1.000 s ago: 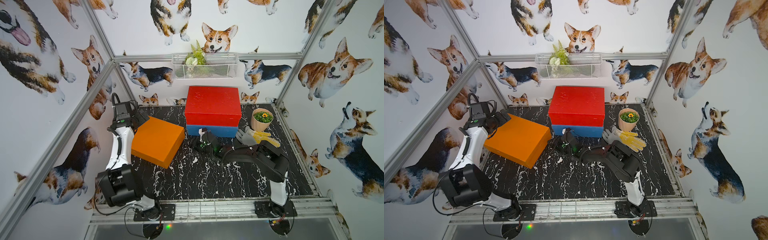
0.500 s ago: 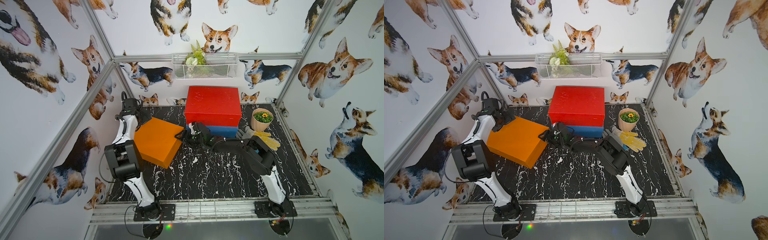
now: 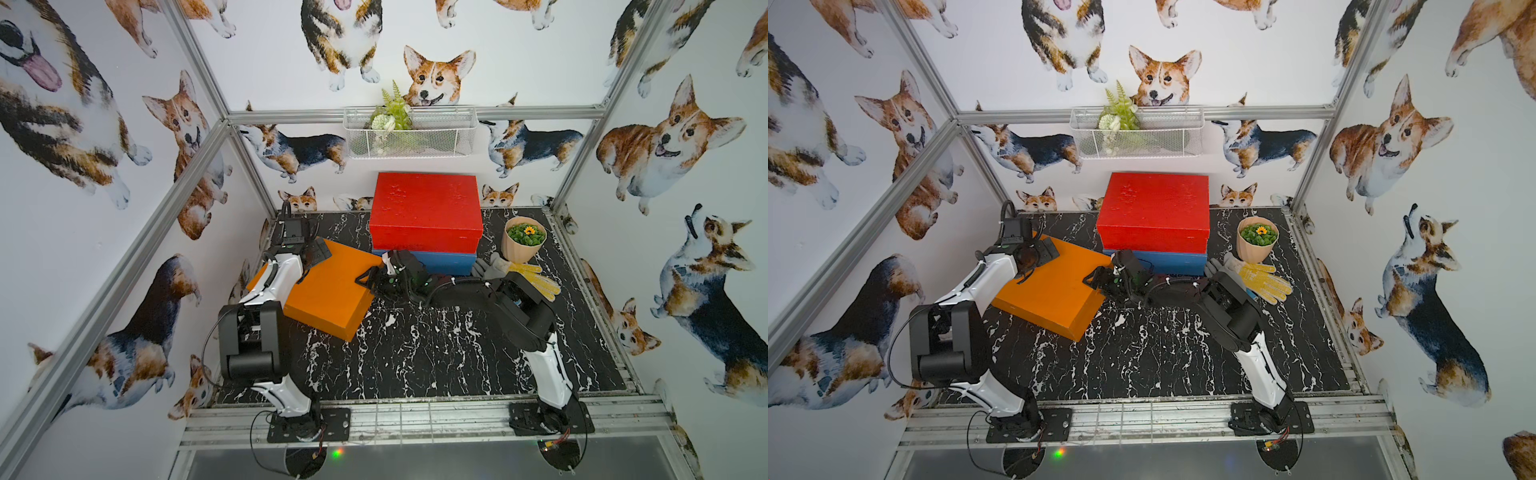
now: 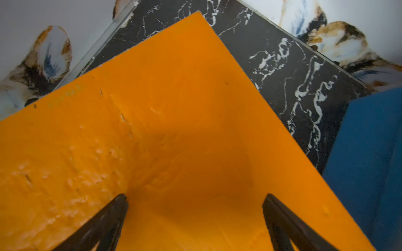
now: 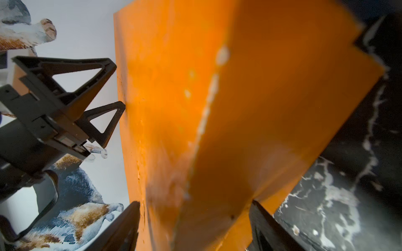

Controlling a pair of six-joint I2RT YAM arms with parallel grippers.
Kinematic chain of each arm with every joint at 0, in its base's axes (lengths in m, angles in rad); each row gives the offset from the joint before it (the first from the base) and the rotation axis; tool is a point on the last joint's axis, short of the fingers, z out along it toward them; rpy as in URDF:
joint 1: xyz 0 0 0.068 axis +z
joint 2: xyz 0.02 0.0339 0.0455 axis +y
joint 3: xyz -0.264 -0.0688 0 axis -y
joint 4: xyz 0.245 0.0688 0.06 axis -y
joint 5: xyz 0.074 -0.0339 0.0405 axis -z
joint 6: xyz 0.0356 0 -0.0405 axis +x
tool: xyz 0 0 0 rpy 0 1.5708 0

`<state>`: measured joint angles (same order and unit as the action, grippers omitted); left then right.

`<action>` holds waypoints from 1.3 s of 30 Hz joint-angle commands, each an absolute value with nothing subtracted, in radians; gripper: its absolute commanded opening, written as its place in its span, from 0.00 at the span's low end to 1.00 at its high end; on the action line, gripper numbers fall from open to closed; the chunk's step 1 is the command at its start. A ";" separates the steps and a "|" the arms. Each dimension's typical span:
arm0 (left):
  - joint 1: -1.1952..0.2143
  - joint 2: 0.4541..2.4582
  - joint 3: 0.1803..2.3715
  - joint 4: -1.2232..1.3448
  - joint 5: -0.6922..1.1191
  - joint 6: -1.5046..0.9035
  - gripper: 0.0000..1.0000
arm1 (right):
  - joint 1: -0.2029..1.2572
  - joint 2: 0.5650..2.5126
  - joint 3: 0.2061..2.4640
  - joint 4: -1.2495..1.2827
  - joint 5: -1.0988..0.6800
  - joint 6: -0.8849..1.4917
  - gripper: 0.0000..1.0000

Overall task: Stack the shoeboxes
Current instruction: Move the shoebox to the center of the board.

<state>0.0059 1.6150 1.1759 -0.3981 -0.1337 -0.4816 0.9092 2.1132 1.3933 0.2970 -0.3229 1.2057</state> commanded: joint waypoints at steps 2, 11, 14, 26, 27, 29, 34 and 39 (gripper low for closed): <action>-0.060 1.500 1.048 -0.528 -0.062 -0.595 0.99 | 0.904 2.047 1.307 0.344 -0.285 1.222 0.78; -0.084 1.162 0.910 -0.567 -0.085 -0.596 1.00 | 0.887 1.921 1.095 0.448 -0.262 1.254 0.71; -0.065 1.126 0.967 -0.603 -0.126 -0.552 1.00 | 0.887 1.892 1.084 0.431 -0.261 1.239 0.68; 0.368 1.550 1.366 -0.512 0.113 -0.479 1.00 | 0.885 1.924 1.174 0.331 -0.289 1.189 0.71; 0.369 1.594 1.390 -0.504 0.096 -0.473 1.00 | 0.885 1.930 1.182 0.330 -0.298 1.189 0.71; 0.369 1.679 1.435 -0.503 0.060 -0.455 1.00 | 0.884 1.940 1.192 0.328 -0.307 1.187 0.71; 0.368 1.852 1.515 -0.545 0.054 -0.439 1.00 | 0.883 1.951 1.209 0.306 -0.317 1.173 0.71; 0.350 1.844 1.471 -0.563 0.019 -0.436 0.99 | 0.882 1.934 1.192 0.297 -0.315 1.157 0.70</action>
